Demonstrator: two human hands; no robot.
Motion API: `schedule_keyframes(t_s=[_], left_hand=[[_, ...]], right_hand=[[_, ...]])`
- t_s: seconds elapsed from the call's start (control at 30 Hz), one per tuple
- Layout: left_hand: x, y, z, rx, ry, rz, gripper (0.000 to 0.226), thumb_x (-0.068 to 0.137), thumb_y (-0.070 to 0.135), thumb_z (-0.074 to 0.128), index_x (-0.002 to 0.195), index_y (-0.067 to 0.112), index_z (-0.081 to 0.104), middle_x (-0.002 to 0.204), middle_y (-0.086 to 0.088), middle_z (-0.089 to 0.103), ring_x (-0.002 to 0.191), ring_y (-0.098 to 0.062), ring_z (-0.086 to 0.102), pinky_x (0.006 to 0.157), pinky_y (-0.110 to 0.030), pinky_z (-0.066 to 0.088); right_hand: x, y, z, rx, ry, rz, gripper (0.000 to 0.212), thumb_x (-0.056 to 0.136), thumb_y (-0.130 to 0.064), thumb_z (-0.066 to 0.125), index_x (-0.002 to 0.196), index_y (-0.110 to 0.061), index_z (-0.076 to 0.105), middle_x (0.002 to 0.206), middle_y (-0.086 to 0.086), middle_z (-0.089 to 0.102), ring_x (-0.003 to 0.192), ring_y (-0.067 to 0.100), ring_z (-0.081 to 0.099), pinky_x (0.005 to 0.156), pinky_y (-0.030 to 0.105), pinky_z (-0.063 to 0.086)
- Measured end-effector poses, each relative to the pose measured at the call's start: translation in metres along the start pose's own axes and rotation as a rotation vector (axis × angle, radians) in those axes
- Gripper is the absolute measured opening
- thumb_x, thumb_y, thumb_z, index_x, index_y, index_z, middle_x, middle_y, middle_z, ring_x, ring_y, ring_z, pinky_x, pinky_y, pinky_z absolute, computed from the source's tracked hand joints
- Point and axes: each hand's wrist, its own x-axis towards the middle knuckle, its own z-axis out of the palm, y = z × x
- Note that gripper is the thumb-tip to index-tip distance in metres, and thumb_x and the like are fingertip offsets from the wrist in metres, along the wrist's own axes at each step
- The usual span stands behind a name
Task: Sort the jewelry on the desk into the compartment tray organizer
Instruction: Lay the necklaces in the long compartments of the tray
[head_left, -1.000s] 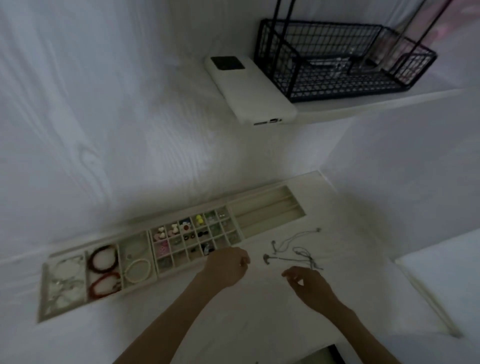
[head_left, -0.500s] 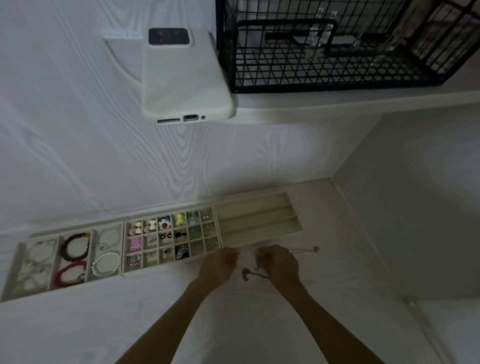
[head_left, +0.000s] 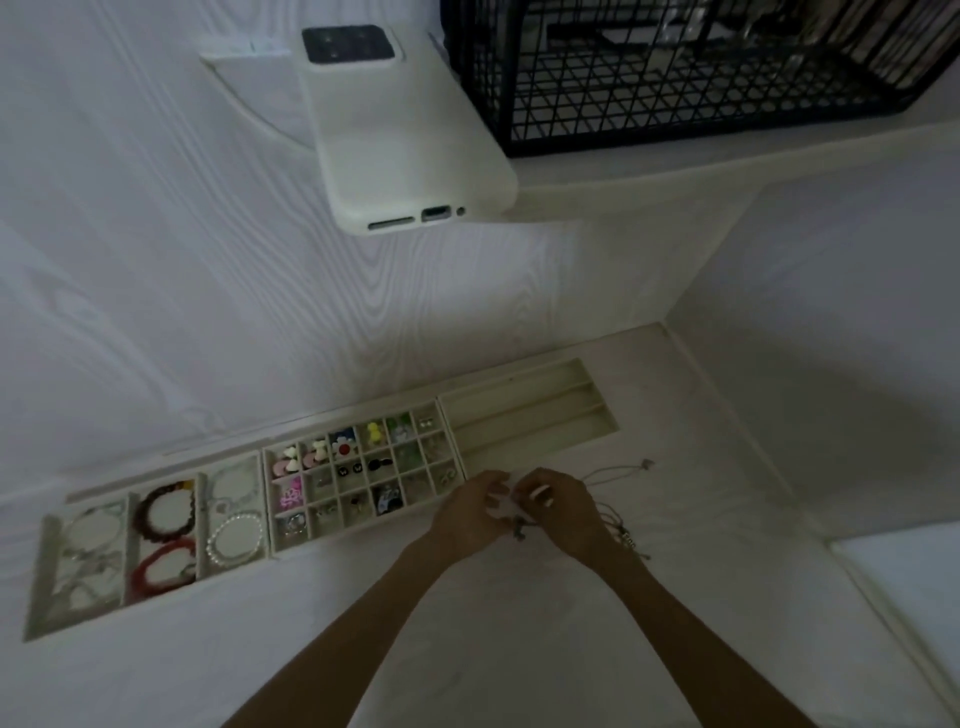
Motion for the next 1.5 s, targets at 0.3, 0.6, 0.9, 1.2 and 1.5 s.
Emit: schedule_keyframes(t_s=[0.3,0.6,0.9,1.2,1.5], left_hand=[[-0.001,0.023,0.000,-0.084,-0.104,0.116,0.022,0.086,0.015,0.068,0.106,0.006,0.068,0.100,0.000,0.066,0.080,0.002,0.063,0.072,-0.008,0.048],[-0.006,0.062,-0.014,-0.212,-0.006,0.094,0.011,0.091,0.011,0.059,0.089,0.008,0.069,0.084,0.012,0.066,0.083,0.005,0.064,0.079,-0.013,0.049],[-0.018,0.079,-0.037,-0.408,0.167,0.005,0.019,0.096,0.022,0.053,0.103,0.010,0.067,0.091,0.002,0.066,0.088,-0.007,0.062,0.075,-0.010,0.048],[0.002,0.084,-0.068,-0.390,0.192,0.021,0.021,0.093,0.008,0.055,0.105,0.020,0.067,0.105,0.011,0.069,0.100,-0.002,0.064,0.087,-0.016,0.050],[0.032,0.094,-0.082,0.138,0.315,0.002,0.020,0.080,0.007,0.073,0.100,0.011,0.075,0.084,0.007,0.070,0.065,0.013,0.062,0.063,-0.001,0.045]], right_hand=[[-0.018,-0.046,-0.046,0.296,-0.065,-0.017,0.005,0.087,-0.008,0.063,0.082,-0.009,0.062,0.086,0.006,0.067,0.068,0.009,0.062,0.063,0.018,0.048],[0.000,-0.060,-0.112,0.794,-0.157,0.175,0.009,0.094,-0.013,0.052,0.088,-0.012,0.057,0.095,0.006,0.073,0.074,0.010,0.068,0.056,0.018,0.051],[0.038,-0.057,-0.131,0.953,-0.264,0.167,0.009,0.093,-0.007,0.051,0.089,-0.007,0.059,0.082,0.008,0.069,0.074,0.012,0.070,0.064,0.018,0.055],[0.075,-0.045,-0.149,0.143,-0.290,-0.200,0.022,0.073,-0.002,0.076,0.074,-0.024,0.072,0.076,-0.007,0.072,0.069,-0.001,0.066,0.066,0.011,0.048],[0.113,-0.045,-0.175,0.060,-0.066,-0.407,0.019,0.074,-0.005,0.076,0.084,-0.021,0.075,0.078,-0.009,0.070,0.070,-0.010,0.065,0.069,0.003,0.047]])
